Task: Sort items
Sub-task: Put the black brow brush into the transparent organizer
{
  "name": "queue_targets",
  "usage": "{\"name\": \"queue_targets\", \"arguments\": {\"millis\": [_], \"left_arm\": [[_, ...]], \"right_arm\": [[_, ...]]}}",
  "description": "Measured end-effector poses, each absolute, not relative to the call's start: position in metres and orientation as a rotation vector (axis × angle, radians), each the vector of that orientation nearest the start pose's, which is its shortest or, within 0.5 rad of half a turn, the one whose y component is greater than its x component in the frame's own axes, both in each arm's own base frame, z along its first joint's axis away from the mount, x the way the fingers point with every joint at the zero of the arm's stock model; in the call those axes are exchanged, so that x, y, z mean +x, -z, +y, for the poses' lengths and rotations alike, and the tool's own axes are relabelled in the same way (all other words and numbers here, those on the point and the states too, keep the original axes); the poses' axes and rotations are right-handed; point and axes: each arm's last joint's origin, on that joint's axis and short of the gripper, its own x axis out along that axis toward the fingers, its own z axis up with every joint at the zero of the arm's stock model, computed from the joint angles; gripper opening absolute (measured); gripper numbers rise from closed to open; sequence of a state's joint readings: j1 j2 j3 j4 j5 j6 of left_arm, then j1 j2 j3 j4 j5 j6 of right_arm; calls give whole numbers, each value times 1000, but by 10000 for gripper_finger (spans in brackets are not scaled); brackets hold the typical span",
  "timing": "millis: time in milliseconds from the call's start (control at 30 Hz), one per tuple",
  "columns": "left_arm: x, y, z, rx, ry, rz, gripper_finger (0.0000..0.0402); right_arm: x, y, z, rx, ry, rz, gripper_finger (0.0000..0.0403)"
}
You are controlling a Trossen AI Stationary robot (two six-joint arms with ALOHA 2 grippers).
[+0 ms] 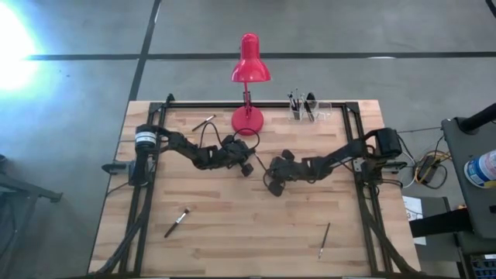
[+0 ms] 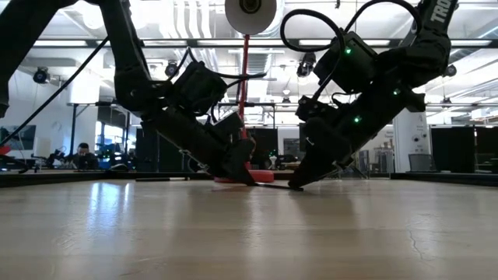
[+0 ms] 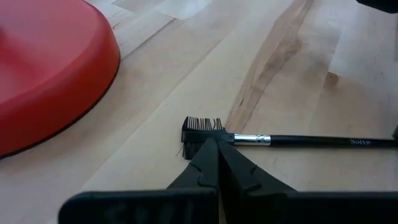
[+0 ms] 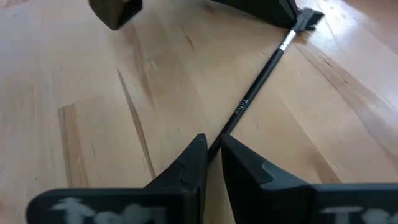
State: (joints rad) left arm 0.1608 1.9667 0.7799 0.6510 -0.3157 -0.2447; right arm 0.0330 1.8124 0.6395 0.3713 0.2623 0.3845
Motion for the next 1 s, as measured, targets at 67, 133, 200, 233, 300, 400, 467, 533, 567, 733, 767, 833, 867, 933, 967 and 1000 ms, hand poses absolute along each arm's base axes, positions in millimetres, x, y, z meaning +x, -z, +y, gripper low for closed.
{"name": "queue_targets", "arguments": {"millis": [67,133,200,233,300,400,467,533,567,733,767,833,867,933,967,1000], "left_arm": [[345,-94,65,-193,-527,479,0],[345,-94,65,-193,-527,479,0],[345,-94,65,-193,-524,479,0],[345,-94,65,-193,-524,479,0],[345,-94,65,-192,-528,479,0],[345,-94,65,-192,-530,479,0],[345,-94,65,-192,-531,479,0],[345,-94,65,-191,-530,479,0],[345,-94,65,-191,-531,479,0],[345,-94,65,-187,-524,481,0],[345,-94,65,-183,-521,483,0],[345,-94,65,-178,-513,486,0],[345,-94,65,-178,-512,486,0],[345,-95,64,-176,-506,486,1],[344,-96,63,-170,-499,487,3],[343,-97,61,-161,-492,491,6]], "right_arm": [[298,-89,2,243,369,758,47],[297,-91,2,241,370,765,53],[296,-95,2,238,370,782,60],[297,-97,2,236,370,793,63],[297,-100,2,229,370,827,69],[299,-103,3,221,373,861,75],[299,-103,4,219,375,872,75],[298,-101,4,216,378,877,69],[298,-101,4,214,378,879,64],[298,-99,4,189,375,889,27],[298,-99,4,185,374,891,19],[298,-99,4,172,369,897,13],[298,-99,4,169,369,897,12],[297,-99,4,163,366,899,10],[297,-99,4,159,364,900,10],[297,-99,4,153,361,901,9]]}}
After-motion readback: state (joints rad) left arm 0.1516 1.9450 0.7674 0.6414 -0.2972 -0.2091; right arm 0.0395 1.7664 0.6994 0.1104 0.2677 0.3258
